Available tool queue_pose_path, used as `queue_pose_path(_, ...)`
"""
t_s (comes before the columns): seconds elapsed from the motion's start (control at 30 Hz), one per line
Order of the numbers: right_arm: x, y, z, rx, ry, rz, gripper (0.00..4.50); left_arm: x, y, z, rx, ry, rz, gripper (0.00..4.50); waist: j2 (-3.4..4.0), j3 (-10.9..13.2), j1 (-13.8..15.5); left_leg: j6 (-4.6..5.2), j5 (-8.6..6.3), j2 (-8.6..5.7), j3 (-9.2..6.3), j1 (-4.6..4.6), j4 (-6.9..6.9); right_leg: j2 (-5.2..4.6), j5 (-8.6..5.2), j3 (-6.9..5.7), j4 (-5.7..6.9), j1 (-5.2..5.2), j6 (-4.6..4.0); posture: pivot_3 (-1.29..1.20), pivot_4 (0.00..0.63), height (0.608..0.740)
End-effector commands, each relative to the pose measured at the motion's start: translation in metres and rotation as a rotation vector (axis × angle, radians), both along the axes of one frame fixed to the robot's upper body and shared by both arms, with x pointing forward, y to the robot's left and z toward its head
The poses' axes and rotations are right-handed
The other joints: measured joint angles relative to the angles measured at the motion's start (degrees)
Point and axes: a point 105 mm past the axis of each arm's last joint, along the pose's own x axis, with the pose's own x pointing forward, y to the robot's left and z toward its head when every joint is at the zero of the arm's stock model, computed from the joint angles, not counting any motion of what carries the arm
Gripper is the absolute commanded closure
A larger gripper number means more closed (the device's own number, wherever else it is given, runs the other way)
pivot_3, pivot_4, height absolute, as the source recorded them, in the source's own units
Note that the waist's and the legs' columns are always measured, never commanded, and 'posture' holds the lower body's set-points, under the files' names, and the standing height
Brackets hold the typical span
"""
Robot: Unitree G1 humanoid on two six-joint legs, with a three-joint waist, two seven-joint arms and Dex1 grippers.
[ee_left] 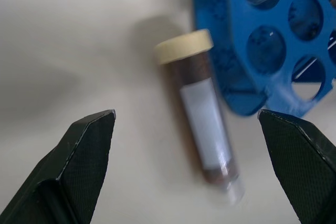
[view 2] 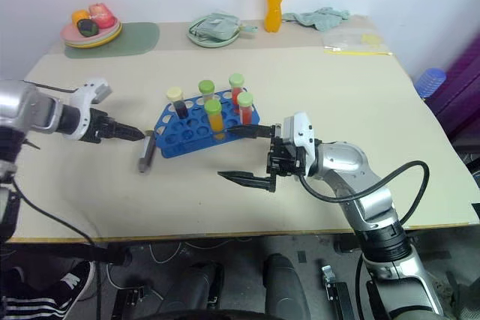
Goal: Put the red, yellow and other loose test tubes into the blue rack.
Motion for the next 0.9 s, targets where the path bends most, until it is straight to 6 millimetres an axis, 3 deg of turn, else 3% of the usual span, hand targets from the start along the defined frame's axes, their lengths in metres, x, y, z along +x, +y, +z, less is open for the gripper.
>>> queue_pose_path(0.03, -0.005, 0.002, 0.008, 0.010, -0.052, 0.013, 0.12, 0.003, 0.001, -0.002, 0.011, 0.033, -0.009, 0.00, 0.00, 0.00, -0.15, 0.00, 0.00, 0.01, 0.02, -0.01, 0.01, 0.00, 0.00, 0.02, 0.02, -0.02, 0.00, 0.00, 0.150, 0.740)
queue_pose_path(0.47, -0.002, 0.001, 0.005, 0.005, -0.062, -0.016, 0.12, -0.002, 0.008, -0.023, 0.042, 0.118, -0.004, 0.00, -0.05, 0.03, -0.08, 0.12, -0.06, 0.04, 0.01, -0.06, 0.06, 0.00, 0.00, 0.03, 0.10, -0.11, 0.00, 0.00, 0.150, 0.740)
queue_pose_path(0.57, 0.000, 0.003, 0.006, 0.011, -0.067, -0.020, 0.00, -0.002, 0.010, -0.033, 0.050, 0.126, 0.013, 0.91, -0.03, 0.02, -0.07, 0.10, -0.05, 0.04, 0.01, -0.05, 0.06, 0.00, 0.00, 0.04, 0.12, -0.11, 0.00, 0.00, 0.150, 0.740)
queue_pose_path(0.73, -0.001, 0.004, 0.007, 0.012, -0.069, -0.022, 0.00, 0.000, 0.017, -0.040, 0.028, 0.115, 0.078, 3.37, -0.02, -0.02, 0.03, 0.12, -0.06, 0.04, 0.02, -0.03, 0.10, -0.01, 0.00, 0.05, 0.16, -0.09, 0.00, 0.00, 0.150, 0.740)
queue_pose_path(0.77, 0.000, 0.004, 0.006, 0.012, -0.070, -0.024, 0.00, -0.001, 0.017, -0.040, 0.033, 0.108, 0.073, 3.64, 0.00, -0.03, -0.02, 0.13, -0.07, 0.04, 0.01, -0.03, 0.11, -0.01, 0.00, 0.05, 0.18, -0.09, 0.00, 0.00, 0.150, 0.740)
queue_pose_path(0.9, 0.000, 0.003, 0.005, 0.004, -0.067, -0.026, 0.00, 0.000, 0.026, -0.030, 0.024, 0.084, 0.125, 3.70, 0.00, -0.03, -0.13, 0.15, -0.08, 0.04, 0.02, 0.02, 0.12, 0.00, 0.00, 0.06, 0.32, -0.10, 0.00, 0.00, 0.150, 0.740)
